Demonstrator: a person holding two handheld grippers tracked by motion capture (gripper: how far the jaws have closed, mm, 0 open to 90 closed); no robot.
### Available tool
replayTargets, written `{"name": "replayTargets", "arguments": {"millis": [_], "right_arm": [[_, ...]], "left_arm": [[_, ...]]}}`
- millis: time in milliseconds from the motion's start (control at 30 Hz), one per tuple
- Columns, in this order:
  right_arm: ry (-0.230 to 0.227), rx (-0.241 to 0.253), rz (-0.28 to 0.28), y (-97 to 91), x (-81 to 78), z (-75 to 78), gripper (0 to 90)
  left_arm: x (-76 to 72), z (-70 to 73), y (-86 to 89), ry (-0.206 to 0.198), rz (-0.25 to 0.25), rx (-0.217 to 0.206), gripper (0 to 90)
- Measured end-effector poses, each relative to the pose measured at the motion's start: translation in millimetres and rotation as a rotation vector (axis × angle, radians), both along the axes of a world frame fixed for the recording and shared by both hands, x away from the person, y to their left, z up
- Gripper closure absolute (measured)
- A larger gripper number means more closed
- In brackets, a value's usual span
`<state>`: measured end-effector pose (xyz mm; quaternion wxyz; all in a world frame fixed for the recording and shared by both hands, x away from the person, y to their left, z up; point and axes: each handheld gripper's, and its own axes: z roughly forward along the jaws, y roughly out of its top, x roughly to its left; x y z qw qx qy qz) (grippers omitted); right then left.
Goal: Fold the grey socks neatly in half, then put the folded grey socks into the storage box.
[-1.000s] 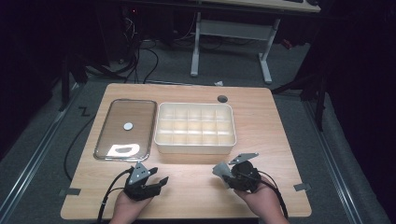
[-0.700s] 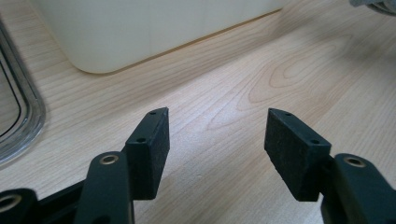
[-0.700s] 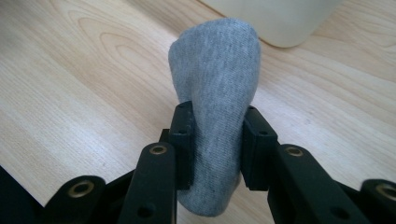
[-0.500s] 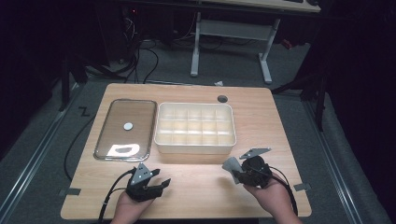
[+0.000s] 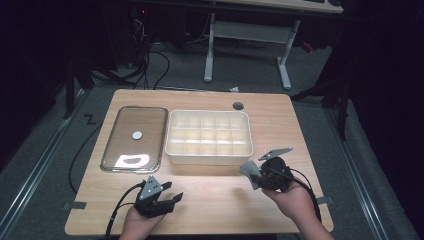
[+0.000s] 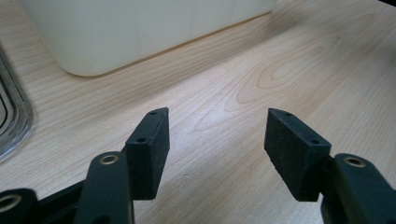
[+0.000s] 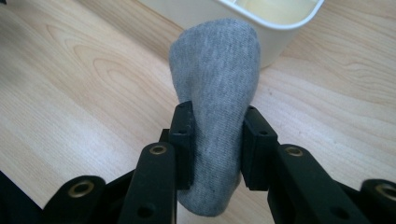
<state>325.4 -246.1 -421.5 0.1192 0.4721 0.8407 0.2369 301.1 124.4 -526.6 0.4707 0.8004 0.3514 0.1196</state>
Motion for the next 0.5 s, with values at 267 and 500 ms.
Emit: {"name": "replayTargets", "arguments": {"millis": [267, 500], "right_arm": [[0.001, 0.011, -0.007, 2.3, 16.0, 11.3, 70.5], [0.004, 0.002, -0.003, 7.0, 30.4, 21.9, 70.5]], "left_arm": [[-0.6, 0.2, -0.1, 0.0, -0.007, 0.0, 41.0], [-0.3, 0.1, 0.3, 0.002, -0.007, -0.002, 40.9]]}}
